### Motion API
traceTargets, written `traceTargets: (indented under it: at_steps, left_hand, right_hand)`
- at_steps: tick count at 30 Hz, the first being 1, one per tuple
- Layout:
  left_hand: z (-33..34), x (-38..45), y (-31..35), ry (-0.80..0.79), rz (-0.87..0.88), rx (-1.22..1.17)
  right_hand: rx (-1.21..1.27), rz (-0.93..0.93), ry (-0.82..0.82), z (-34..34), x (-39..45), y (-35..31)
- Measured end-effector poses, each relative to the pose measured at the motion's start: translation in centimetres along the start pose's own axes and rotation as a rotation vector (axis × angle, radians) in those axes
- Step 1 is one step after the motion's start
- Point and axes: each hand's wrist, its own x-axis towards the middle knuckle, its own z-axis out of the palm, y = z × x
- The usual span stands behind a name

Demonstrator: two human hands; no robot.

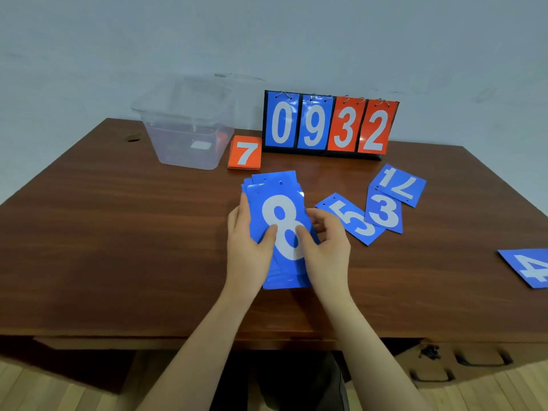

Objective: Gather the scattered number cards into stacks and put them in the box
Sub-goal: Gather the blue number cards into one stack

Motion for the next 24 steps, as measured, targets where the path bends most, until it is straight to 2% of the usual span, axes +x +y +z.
traceTargets:
  at_steps: [4, 5, 7, 9, 11, 13, 17, 21, 24]
  left_hand:
    - [1.8, 0.6, 0.0, -0.030, -0.052, 0.016]
    - [2.0, 0.7, -0.2, -0.031, -0.057, 0.019]
    - [2.1, 0.9, -0.5, -0.032, -0.067, 0.038]
    - [2.1, 0.9, -0.9, -0.025, -0.089, 0.052]
    - [2.0, 0.9, -1.3, -0.006, -0.102, 0.047]
    - [1.7, 0.9, -1.6, 0.010, -0.103, 0.045]
    - [1.1, 0.8, -2.0, 0.027, -0.091, 0.076]
    - [0.3, 0.6, -2.3, 0.036, -0.097, 0.121]
    - [-0.2, 0.2, -2.4, 0.037, -0.128, 0.123]
  right_hand:
    - [-0.072, 0.073, -0.043, -2.4, 2.1, 1.9]
    - [-0.232, 0.084, -0.087, -3.3, 3.0, 2.6]
    - [-0.703, 0.040, -0.235, -5.1, 4.6, 4.3]
    - [-0.955, 0.022, -0.379, -6.2, 5.6, 5.6]
    - [-0.989, 0.066, -0.479, -6.4, 5.9, 6.2]
    - [-0.976, 0.088, -0.514, -6.2, 5.7, 6.1]
    - [-0.926, 0.007, -0.494, -5.1, 3.7, 4.8]
    - [-0.762, -0.084, -0.479, -3.7, 1.5, 3.8]
    - [-0.754, -0.059, -0.346, -3.1, 1.6, 4.0]
